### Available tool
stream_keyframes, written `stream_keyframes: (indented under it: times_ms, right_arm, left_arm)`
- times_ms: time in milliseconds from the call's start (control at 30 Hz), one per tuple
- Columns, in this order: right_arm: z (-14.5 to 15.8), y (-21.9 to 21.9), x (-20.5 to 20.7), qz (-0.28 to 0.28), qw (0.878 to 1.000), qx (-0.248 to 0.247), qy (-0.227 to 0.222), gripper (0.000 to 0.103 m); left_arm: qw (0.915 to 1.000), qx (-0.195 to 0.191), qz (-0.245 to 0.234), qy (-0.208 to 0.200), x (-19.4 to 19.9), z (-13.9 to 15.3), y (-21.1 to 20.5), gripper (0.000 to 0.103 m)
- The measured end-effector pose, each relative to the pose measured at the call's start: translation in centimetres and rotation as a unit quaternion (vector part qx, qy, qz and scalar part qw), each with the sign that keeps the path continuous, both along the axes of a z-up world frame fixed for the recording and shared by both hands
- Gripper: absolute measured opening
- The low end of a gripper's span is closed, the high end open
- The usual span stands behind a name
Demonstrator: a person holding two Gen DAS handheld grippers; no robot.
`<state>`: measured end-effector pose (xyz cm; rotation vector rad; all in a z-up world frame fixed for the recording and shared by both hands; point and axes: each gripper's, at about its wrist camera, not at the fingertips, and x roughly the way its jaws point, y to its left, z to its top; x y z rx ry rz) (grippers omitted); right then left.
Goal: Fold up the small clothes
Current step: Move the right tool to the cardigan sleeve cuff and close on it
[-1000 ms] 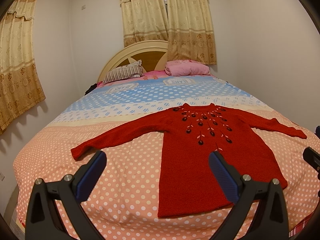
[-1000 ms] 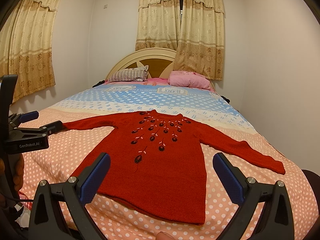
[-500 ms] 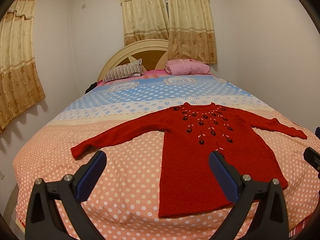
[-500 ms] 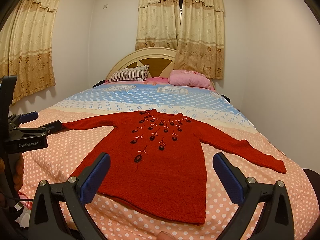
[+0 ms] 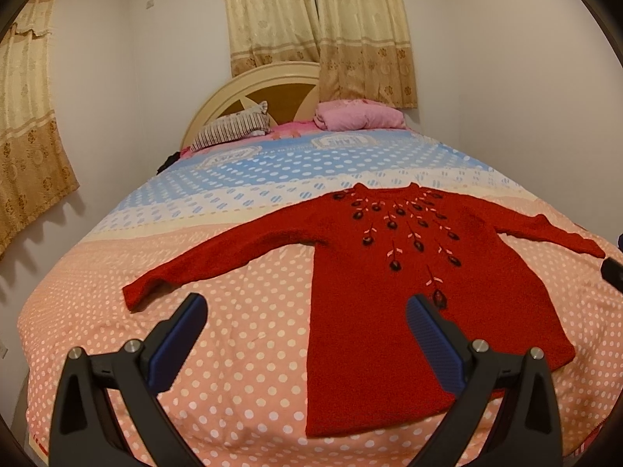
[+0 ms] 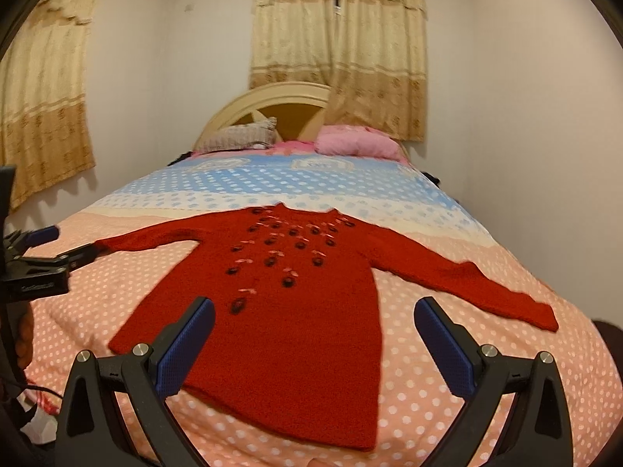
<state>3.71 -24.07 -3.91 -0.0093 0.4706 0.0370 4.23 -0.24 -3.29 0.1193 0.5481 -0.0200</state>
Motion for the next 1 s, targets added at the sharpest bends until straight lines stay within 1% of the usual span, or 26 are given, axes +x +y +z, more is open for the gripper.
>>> stream_keyframes:
  times_ms: [167, 267, 433, 567, 700, 767, 933, 1000]
  right_arm:
    - [-1.3, -3.6, 2.2, -0.030, 0.999, 0.030, 0.022, 0.102]
    - [-1.8, -5.6, 3.3, -0.048, 0.997, 0.046, 0.031, 0.102]
    - [-2.5, -9.6, 5.0, -0.084, 0.993, 0.076, 0.043, 0.102]
    - [-3.3, -12.9, 6.4, -0.118, 0.988, 0.089, 0.050, 0.102]
    - [-4.5, -17.3, 7.6, -0.163, 0.979, 0.111, 0.059, 0.102]
    - [-5.1, -19.1, 8.1, -0.180, 0.974, 0.117, 0.068, 0.100]
    - [-6.8, -23.9, 8.7, -0.223, 0.959, 0.147, 0.094, 0.086]
    - [-7.3, -26.0, 8.6, -0.241, 0.951, 0.168, 0.098, 0.084]
  left_arm:
    - [0.9997, 0.019, 0.004, 0.016, 2.5, -1.2, -0.8, 0.103]
    - [0.9994, 0.023, -0.001, 0.024, 4.0, -1.7, -1.1, 0.103]
    - [0.9986, 0.035, -0.011, 0.038, 6.2, -2.6, -2.1, 0.103]
    - [0.9977, 0.042, -0.025, 0.047, 8.2, -3.2, -3.2, 0.103]
    - [0.9967, 0.046, -0.038, 0.055, 10.4, -3.9, -4.4, 0.103]
    - [0.9963, 0.044, -0.044, 0.060, 11.3, -4.3, -5.0, 0.103]
    - [0.9944, 0.048, -0.059, 0.073, 13.2, -5.4, -6.5, 0.103]
    - [0.9936, 0.052, -0.063, 0.077, 13.9, -5.8, -7.1, 0.103]
